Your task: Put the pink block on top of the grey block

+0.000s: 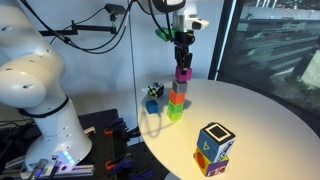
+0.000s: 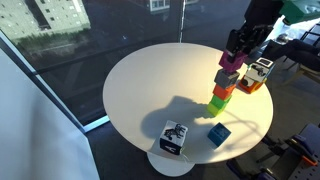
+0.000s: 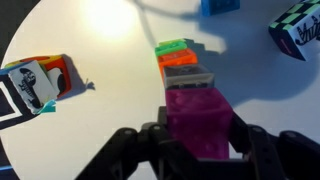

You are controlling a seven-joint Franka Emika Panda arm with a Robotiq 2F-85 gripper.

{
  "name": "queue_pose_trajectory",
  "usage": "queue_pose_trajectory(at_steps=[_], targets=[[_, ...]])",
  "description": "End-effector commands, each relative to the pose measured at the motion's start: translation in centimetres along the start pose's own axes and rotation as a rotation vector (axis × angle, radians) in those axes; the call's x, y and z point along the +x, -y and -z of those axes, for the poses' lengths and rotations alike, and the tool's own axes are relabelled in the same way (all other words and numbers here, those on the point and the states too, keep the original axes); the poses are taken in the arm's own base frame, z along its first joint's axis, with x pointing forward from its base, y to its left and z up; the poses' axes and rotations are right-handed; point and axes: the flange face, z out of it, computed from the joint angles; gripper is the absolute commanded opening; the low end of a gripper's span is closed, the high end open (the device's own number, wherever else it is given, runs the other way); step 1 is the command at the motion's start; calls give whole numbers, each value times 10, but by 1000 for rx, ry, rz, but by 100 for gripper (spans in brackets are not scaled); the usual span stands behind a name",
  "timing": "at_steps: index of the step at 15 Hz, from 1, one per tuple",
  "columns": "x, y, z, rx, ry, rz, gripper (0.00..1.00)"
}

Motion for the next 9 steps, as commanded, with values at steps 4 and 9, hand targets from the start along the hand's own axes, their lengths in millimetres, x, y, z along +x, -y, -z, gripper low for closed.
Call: queue_pose_trajectory(at_steps=[4, 9], targets=[[1, 3, 7, -31, 26, -6, 32], [0, 1, 7, -68, 42, -2, 32]])
